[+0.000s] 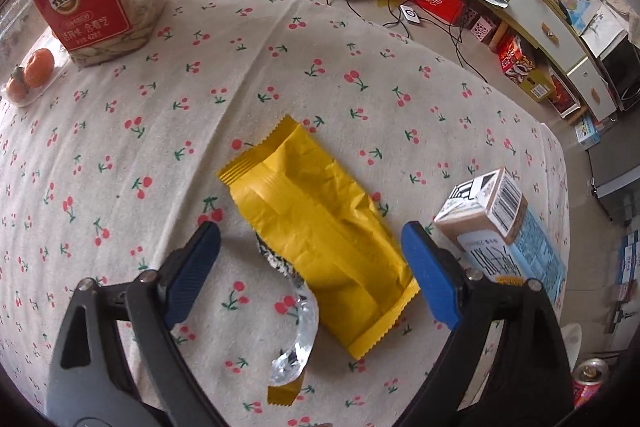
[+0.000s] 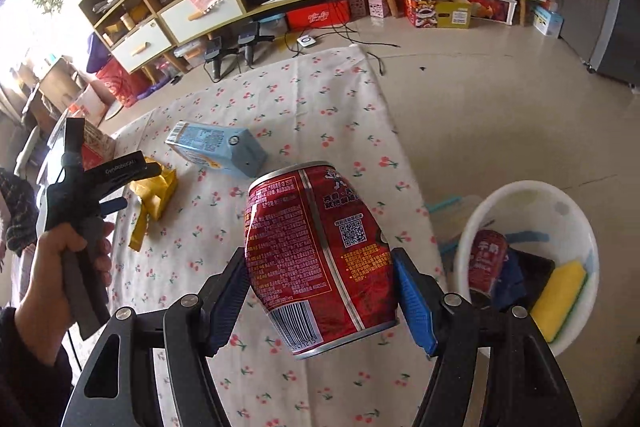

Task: Collect trash
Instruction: 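Grasp the yellow wrapper with the left tool while the right tool holds the can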

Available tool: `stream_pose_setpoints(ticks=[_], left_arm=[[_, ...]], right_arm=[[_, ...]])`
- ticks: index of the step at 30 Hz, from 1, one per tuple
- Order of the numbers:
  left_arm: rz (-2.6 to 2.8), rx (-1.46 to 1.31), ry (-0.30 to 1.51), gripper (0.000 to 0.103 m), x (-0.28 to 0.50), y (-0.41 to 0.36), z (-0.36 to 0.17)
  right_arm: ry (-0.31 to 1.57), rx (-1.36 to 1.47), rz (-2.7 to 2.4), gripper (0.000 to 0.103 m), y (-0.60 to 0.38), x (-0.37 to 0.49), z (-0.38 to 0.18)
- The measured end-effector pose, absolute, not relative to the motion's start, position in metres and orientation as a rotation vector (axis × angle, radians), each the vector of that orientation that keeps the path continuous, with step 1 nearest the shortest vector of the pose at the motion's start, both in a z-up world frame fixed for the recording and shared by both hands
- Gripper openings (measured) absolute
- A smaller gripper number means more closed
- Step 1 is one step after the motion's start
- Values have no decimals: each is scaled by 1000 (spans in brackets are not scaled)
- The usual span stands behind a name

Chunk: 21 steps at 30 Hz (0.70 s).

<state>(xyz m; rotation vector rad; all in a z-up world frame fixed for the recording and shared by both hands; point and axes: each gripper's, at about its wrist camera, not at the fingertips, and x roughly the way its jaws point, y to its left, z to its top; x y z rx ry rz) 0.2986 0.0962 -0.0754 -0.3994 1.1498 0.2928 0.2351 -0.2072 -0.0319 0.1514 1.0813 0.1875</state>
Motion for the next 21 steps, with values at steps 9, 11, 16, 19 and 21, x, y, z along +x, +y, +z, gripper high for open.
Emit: stream_pose_setpoints(ticks=[9, 11, 16, 19, 21], left_arm=[[281, -259, 1143, 74, 286, 84, -79], [247, -242, 1137, 68, 275, 84, -77], [173, -209, 1125, 56, 243, 86, -73], [136, -179, 1126, 52, 231, 83, -72], [106, -168, 1128, 50, 222, 78, -70]], right_arm=[[1091, 171, 129, 70, -253, 218, -38], [1091, 174, 123, 71, -258, 215, -39], [1088, 179, 126, 71, -263, 207, -38], [1086, 174, 124, 71, -263, 205, -38], [1083, 176, 121, 71, -265, 203, -38]])
